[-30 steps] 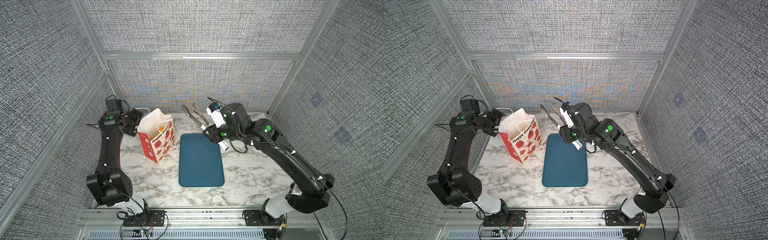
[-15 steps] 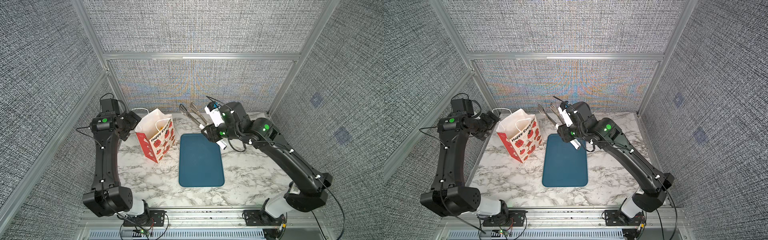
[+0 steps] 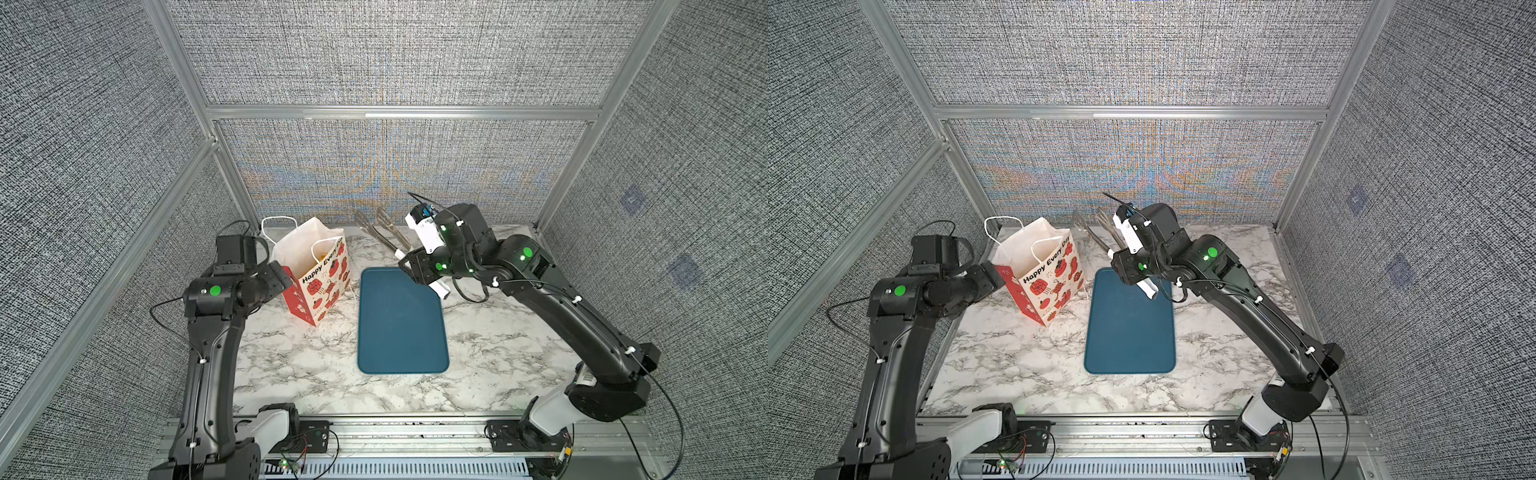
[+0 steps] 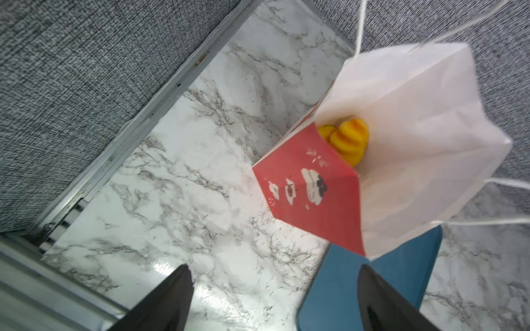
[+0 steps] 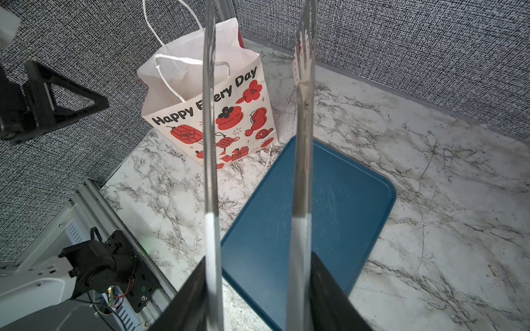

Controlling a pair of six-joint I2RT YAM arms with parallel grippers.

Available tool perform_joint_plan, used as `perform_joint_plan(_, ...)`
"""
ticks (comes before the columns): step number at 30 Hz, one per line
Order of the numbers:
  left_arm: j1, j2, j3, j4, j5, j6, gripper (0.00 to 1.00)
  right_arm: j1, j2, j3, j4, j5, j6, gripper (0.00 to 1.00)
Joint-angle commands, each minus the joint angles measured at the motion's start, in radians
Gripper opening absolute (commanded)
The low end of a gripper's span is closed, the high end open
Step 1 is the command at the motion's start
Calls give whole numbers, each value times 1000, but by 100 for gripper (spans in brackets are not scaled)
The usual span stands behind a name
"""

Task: Pack bread into a paper bag
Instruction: Move the paper bag to the center of the board.

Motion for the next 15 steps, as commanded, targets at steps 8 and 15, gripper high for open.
perform_joint_plan(8, -67, -145, -203, -44, -49, 112, 89, 0, 3, -17, 48, -13, 3, 51)
perform_joint_plan(15, -147, -123, -282, 2, -70, 185, 92, 0, -5, -57, 69, -13, 3, 51)
